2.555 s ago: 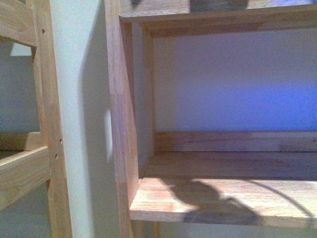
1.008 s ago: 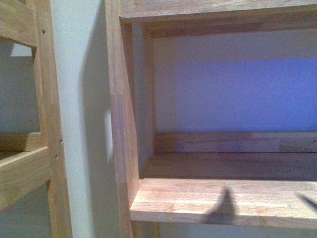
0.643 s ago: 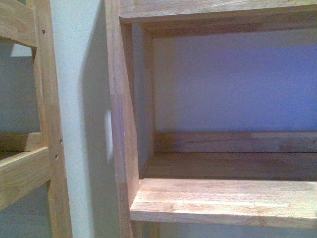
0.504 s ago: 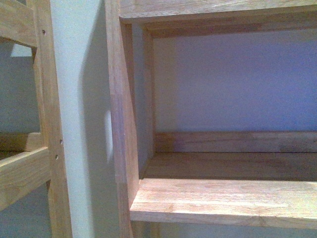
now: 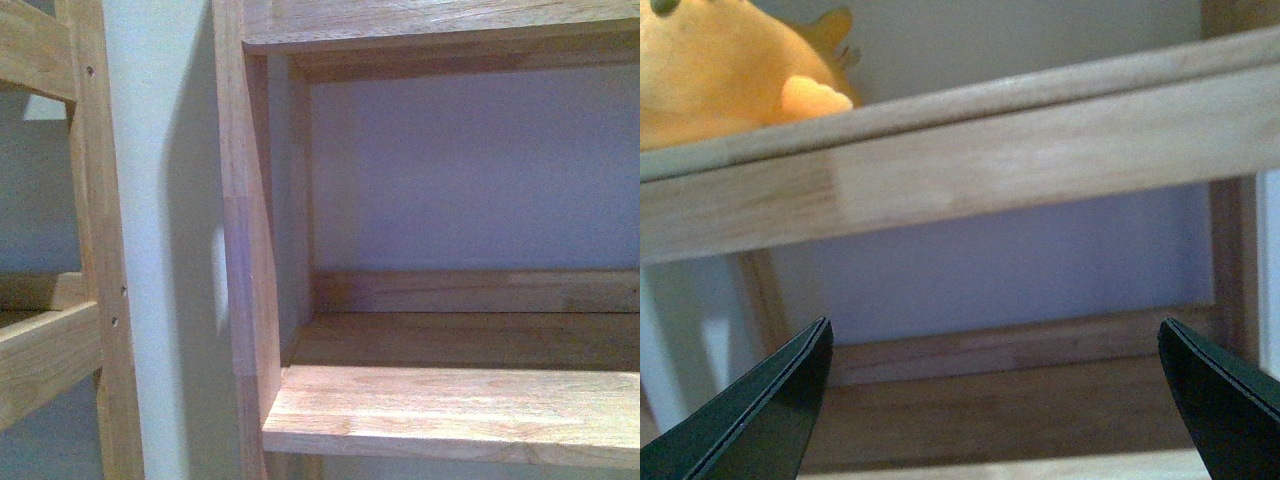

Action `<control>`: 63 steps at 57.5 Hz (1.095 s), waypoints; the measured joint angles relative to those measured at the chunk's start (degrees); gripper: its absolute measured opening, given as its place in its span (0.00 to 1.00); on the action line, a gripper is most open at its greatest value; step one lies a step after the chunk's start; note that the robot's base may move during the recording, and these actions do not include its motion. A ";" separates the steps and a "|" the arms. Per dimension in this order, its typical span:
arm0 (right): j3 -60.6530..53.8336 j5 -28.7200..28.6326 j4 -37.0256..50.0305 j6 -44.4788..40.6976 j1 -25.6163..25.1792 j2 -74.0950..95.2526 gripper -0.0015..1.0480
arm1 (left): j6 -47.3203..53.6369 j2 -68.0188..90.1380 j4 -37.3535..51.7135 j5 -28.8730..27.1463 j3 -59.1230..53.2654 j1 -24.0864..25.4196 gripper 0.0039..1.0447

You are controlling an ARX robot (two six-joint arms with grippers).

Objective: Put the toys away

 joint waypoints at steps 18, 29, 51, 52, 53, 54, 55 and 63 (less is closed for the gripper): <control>-6.88 5.75 1.60 0.48 6.84 2.71 0.94 | 0.00 0.00 0.00 0.00 0.00 0.00 0.94; -6.88 5.73 1.84 0.26 6.95 2.67 0.94 | 0.00 0.00 0.00 0.00 0.00 0.00 0.94; -11.21 -5.07 -12.04 -8.46 1.40 -2.40 0.45 | -0.02 0.00 0.00 0.00 0.00 0.00 0.94; -11.45 -5.09 -11.93 -8.55 1.40 -2.62 0.43 | 0.00 0.00 0.00 0.00 0.00 0.00 0.94; -11.98 -5.11 -11.82 -8.63 1.38 -2.99 0.40 | 0.00 0.00 0.00 0.00 0.00 0.00 0.94; -12.44 -5.11 -11.65 -8.83 1.38 -3.34 0.36 | -0.02 0.00 0.00 0.00 0.00 0.00 0.94; -12.70 -5.11 -11.61 -8.87 1.38 -3.50 0.35 | 0.00 0.00 0.00 0.00 0.00 0.00 0.94; -15.61 -5.09 -11.04 -9.09 1.38 -5.57 0.14 | 0.00 0.00 0.00 0.00 0.00 0.00 0.94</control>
